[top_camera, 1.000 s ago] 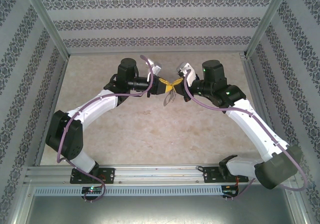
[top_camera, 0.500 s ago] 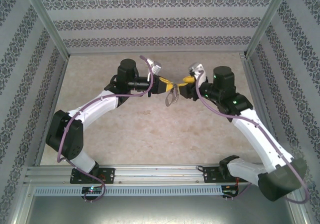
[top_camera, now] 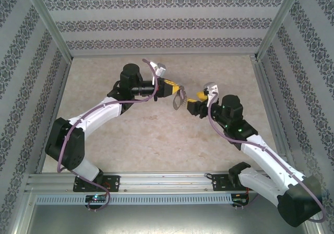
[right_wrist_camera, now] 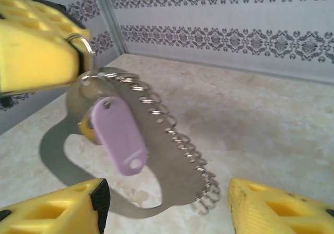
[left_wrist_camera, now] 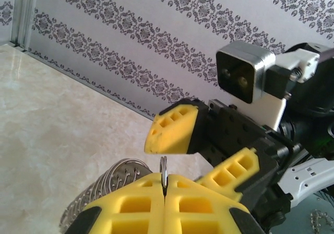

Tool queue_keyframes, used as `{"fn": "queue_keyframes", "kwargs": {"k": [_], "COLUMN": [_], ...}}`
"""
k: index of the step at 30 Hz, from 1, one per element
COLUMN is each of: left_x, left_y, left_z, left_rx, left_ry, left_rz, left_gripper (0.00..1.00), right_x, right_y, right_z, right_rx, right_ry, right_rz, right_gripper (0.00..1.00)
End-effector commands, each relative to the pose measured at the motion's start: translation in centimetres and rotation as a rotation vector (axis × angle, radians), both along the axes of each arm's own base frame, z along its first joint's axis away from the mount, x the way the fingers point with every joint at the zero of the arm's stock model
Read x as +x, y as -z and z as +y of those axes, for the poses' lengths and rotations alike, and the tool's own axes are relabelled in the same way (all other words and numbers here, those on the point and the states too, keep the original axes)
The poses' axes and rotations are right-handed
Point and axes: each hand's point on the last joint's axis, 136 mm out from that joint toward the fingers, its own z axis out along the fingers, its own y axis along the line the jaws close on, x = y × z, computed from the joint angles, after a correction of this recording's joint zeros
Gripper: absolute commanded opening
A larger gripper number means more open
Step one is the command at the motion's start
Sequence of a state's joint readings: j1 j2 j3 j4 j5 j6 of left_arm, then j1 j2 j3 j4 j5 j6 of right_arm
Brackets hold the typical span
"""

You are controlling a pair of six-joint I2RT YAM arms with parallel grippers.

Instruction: Put the keys on the keyring

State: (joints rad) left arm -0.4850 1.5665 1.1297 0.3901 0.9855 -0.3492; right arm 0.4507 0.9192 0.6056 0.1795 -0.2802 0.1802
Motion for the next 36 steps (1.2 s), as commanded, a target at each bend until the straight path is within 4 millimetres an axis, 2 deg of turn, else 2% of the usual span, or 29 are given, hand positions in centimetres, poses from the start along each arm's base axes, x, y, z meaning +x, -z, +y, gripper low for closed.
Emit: {"fn": "queue_keyframes", "kwargs": {"k": [1, 8, 18, 27, 36], "left_x": [-1.0, -1.4, -1.5, -1.7, -1.7], "left_y": [-1.7, -0.3, 0.4, 0.1, -0.4], "left_z": [-0.1, -0.3, -0.4, -0.8, -0.8], "left_rx": [-0.033, -0.005, 0.009, 0.012, 0.021], "left_ry": [-0.004, -0.016, -0.045, -0.048, -0.048], "left_rz": [-0.056, -0.044, -0.047, -0.053, -0.071], "left_gripper": [0.0, 0.0, 0.0, 0.0, 0.0], "right_x": [0.4, -0.2, -1.0, -1.1, -1.7], "right_y": [-0.9, 1.4, 2.5, 2.2, 1.2], "right_z": [0.4, 1.5, 1.2, 0.7, 1.7], "right_rx": [0.048, 0.051, 0.062, 0.08, 0.083], "right_ry": [0.037, 0.025, 0.048, 0.079, 0.038], "right_rz": [-0.053, -0.005, 0.012, -0.009, -0.034], "right_gripper": [0.62, 0.62, 0.62, 0.62, 0.62]}}
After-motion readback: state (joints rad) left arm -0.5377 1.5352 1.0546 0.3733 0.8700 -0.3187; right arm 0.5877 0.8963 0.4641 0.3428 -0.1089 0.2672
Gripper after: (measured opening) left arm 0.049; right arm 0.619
